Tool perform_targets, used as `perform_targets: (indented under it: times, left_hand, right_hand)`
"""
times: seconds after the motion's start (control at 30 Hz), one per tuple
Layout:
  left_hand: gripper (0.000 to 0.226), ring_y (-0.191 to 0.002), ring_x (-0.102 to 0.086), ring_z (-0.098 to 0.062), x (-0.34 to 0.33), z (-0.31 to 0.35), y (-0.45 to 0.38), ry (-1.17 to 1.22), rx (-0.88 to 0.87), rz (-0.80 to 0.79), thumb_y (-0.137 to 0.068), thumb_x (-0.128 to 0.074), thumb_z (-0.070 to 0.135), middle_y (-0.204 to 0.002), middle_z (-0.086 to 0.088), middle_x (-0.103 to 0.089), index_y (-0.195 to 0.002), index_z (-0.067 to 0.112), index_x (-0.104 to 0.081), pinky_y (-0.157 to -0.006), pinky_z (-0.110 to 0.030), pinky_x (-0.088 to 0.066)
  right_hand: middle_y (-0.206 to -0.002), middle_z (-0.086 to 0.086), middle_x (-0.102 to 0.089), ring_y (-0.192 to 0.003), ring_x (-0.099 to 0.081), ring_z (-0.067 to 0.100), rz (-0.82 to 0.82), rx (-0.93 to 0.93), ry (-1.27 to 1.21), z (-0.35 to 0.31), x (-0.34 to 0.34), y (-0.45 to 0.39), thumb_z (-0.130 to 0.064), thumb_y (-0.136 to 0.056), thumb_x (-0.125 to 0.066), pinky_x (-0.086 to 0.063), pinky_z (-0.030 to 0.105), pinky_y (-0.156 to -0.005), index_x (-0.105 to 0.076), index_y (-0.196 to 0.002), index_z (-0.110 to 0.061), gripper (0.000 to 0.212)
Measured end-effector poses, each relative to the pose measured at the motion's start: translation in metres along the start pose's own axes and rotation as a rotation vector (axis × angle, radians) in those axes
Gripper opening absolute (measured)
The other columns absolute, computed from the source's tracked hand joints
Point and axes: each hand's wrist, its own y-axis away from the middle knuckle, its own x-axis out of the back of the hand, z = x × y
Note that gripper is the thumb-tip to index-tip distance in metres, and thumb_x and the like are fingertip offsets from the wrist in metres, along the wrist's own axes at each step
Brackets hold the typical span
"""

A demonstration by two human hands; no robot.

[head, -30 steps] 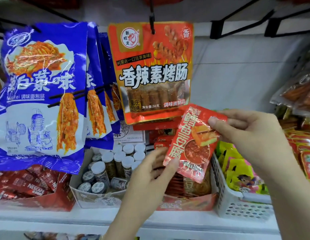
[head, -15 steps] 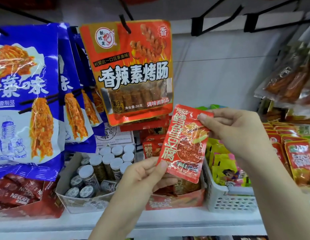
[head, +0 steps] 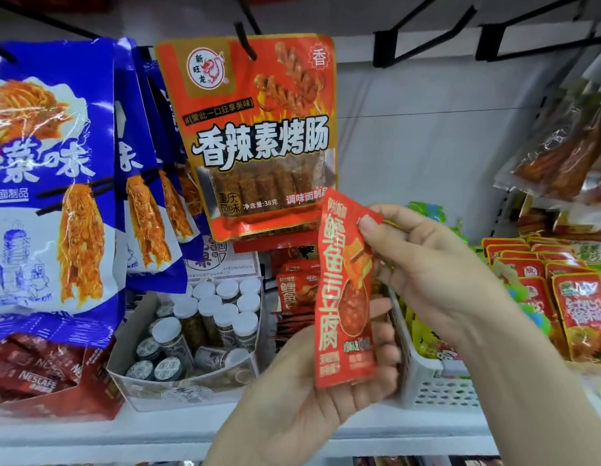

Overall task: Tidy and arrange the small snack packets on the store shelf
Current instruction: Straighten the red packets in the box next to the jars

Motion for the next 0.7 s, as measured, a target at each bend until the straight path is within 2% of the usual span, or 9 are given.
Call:
perform_targets:
  times: [0.07, 0.13, 0.2, 0.27, 0.33, 0.4, 0.47, 0.6, 0.7]
  left_hand:
    - [0.049, -0.066, -0.068, -0.018, 0.002, 0.0, -0.001, 0.047, -0.031, 0.038, -0.059, -0.093, 0.009, -0.084, -0.013, -0.069, -0.103, -0.004, -0.074, -0.058, -0.026, -0.058]
    - [0.035, -0.064, -0.071, -0.018, 0.006, 0.001, -0.002, -0.072, -0.099, 0.196, -0.069, -0.081, 0.01, -0.084, -0.014, -0.073, -0.101, -0.003, -0.075, -0.052, -0.024, -0.057]
    - [0.038, -0.078, -0.074, -0.017, 0.009, 0.004, -0.004, -0.289, -0.192, 0.39, -0.073, -0.071, 0.018, -0.097, -0.014, -0.076, -0.108, 0.002, -0.072, -0.06, -0.023, -0.059]
    - [0.035, -0.089, -0.074, -0.016, 0.012, 0.006, -0.004, -0.464, -0.272, 0.487, -0.073, -0.071, 0.023, -0.1, -0.008, -0.077, -0.106, 0.01, -0.071, -0.07, -0.024, -0.058]
    - [0.026, -0.092, -0.074, -0.018, 0.013, 0.007, -0.002, -0.559, -0.302, 0.509, -0.077, -0.069, 0.024, -0.098, -0.005, -0.077, -0.101, 0.015, -0.073, -0.076, -0.026, -0.056]
    - [0.02, -0.09, -0.074, -0.016, 0.013, 0.007, -0.001, -0.61, -0.323, 0.509, -0.08, -0.067, 0.022, -0.097, -0.003, -0.078, -0.098, 0.017, -0.074, -0.073, -0.024, -0.057]
    - [0.016, -0.09, -0.074, -0.013, 0.013, 0.008, -0.001, -0.657, -0.324, 0.475, -0.087, -0.063, 0.018, -0.097, -0.002, -0.078, -0.1, 0.018, -0.073, -0.069, -0.019, -0.057]
    - [0.02, -0.098, -0.072, -0.014, 0.013, 0.01, 0.0, -0.715, -0.301, 0.447, -0.095, -0.057, 0.016, -0.101, 0.002, -0.077, -0.102, 0.025, -0.074, -0.084, -0.03, -0.054]
    - [0.023, -0.099, -0.072, -0.013, 0.012, 0.011, 0.001, -0.731, -0.303, 0.42, -0.094, -0.057, 0.017, -0.102, 0.002, -0.077, -0.099, 0.028, -0.075, -0.085, -0.031, -0.052]
  right_hand:
    - [-0.077, 0.004, -0.074, -0.064, -0.067, 0.008, 0.059, -0.007, 0.055, 0.004, 0.0, -0.001, -0.02, -0.073, -0.069, -0.055, 0.019, -0.061, -0.07, -0.093, -0.012, 0.021]
    - [-0.076, 0.002, -0.074, -0.064, -0.069, 0.006, 0.088, -0.032, 0.068, 0.001, 0.002, -0.002, -0.021, -0.082, -0.064, -0.055, 0.017, -0.059, -0.07, -0.1, -0.007, 0.024]
    - [-0.08, 0.004, -0.075, -0.07, -0.071, 0.01, 0.081, -0.093, 0.04, -0.005, 0.007, -0.002, -0.035, -0.089, -0.057, -0.056, 0.02, -0.06, -0.07, -0.102, -0.004, 0.036]
    - [-0.091, 0.01, -0.076, -0.082, -0.074, 0.018, 0.081, -0.135, 0.086, -0.009, 0.011, -0.002, -0.048, -0.084, -0.058, -0.058, 0.025, -0.066, -0.073, -0.097, -0.007, 0.046]
    - [-0.091, 0.009, -0.076, -0.082, -0.074, 0.017, 0.103, -0.097, 0.214, -0.005, 0.012, -0.001, -0.039, -0.079, -0.066, -0.058, 0.025, -0.067, -0.076, -0.088, -0.007, 0.035]
    - [-0.083, 0.008, -0.076, -0.074, -0.073, 0.015, 0.18, -0.039, 0.27, 0.0, 0.013, -0.002, -0.02, -0.082, -0.069, -0.058, 0.023, -0.064, -0.074, -0.083, -0.006, 0.015]
    - [-0.078, 0.006, -0.076, -0.068, -0.071, 0.013, 0.244, -0.016, 0.285, 0.001, 0.015, -0.001, -0.01, -0.087, -0.067, -0.057, 0.022, -0.061, -0.073, -0.08, -0.007, 0.01]
    - [-0.079, 0.005, -0.076, -0.069, -0.072, 0.012, 0.273, -0.032, 0.311, -0.001, 0.018, -0.002, -0.011, -0.089, -0.066, -0.056, 0.021, -0.061, -0.073, -0.086, -0.005, 0.01]
    - [-0.08, 0.004, -0.077, -0.071, -0.073, 0.012, 0.294, -0.042, 0.327, 0.0, 0.019, -0.003, -0.013, -0.089, -0.067, -0.057, 0.022, -0.063, -0.072, -0.09, -0.003, 0.011]
